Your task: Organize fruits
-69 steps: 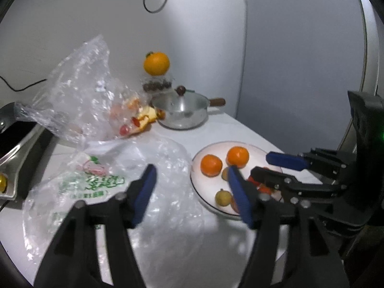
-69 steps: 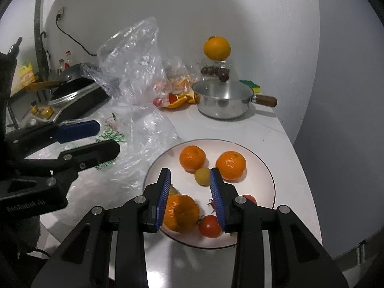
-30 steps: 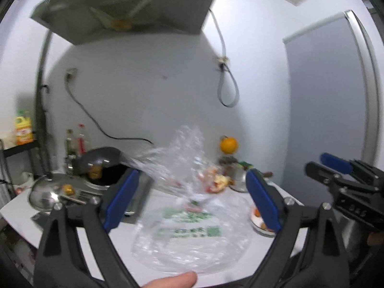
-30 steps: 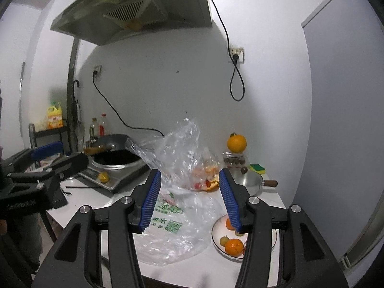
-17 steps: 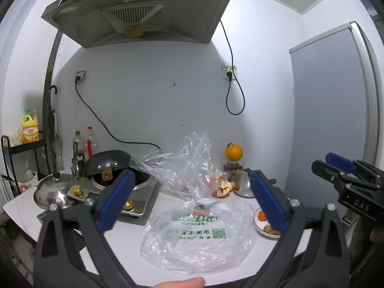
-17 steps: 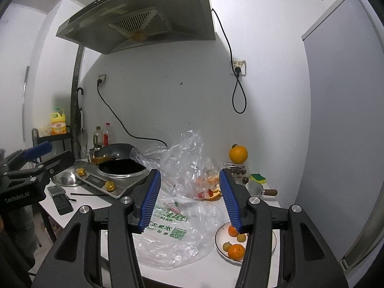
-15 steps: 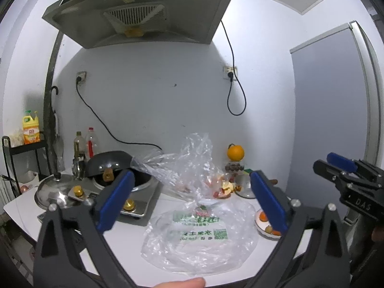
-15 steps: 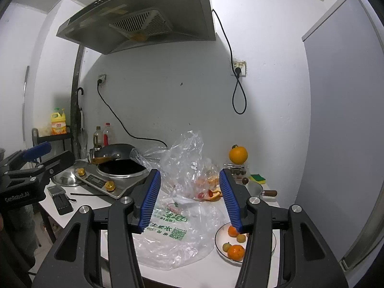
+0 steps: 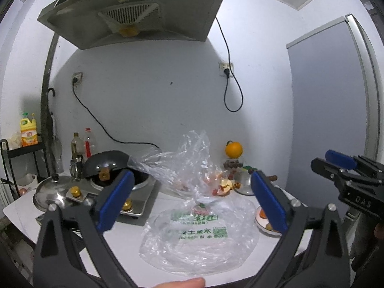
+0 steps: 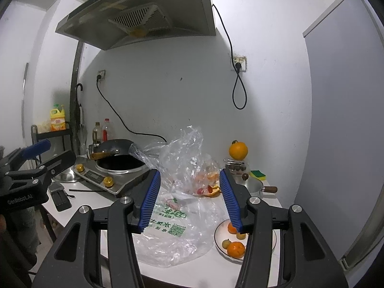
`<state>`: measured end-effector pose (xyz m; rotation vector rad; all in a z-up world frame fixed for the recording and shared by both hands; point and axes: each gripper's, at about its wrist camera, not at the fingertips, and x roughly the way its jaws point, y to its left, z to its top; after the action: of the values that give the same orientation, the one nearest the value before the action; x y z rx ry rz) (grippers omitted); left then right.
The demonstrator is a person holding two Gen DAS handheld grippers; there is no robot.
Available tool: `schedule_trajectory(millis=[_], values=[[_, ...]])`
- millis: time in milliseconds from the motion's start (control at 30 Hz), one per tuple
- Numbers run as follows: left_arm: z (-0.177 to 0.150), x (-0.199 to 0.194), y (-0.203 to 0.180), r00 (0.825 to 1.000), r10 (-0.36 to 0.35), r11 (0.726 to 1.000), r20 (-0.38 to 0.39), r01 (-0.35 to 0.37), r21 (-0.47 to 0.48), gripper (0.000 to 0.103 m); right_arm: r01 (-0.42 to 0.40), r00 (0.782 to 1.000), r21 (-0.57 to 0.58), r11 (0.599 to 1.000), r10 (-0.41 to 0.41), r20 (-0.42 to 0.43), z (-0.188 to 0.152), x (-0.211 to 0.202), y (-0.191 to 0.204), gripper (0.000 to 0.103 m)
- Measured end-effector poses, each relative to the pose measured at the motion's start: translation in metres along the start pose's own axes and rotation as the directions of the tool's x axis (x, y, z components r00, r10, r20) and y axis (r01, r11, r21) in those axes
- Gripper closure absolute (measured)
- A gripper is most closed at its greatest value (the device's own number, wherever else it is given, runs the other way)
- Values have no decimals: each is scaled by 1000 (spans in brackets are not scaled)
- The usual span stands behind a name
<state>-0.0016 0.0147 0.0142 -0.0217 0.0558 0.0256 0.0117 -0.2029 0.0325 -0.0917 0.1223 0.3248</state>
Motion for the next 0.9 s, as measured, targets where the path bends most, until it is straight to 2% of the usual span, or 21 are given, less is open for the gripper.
schedule_trajectory(millis=[900], values=[[-4, 7, -7, 999, -28, 1000, -16, 28, -8, 3, 20, 1000, 5, 1000, -19, -23, -7, 8, -5, 49]])
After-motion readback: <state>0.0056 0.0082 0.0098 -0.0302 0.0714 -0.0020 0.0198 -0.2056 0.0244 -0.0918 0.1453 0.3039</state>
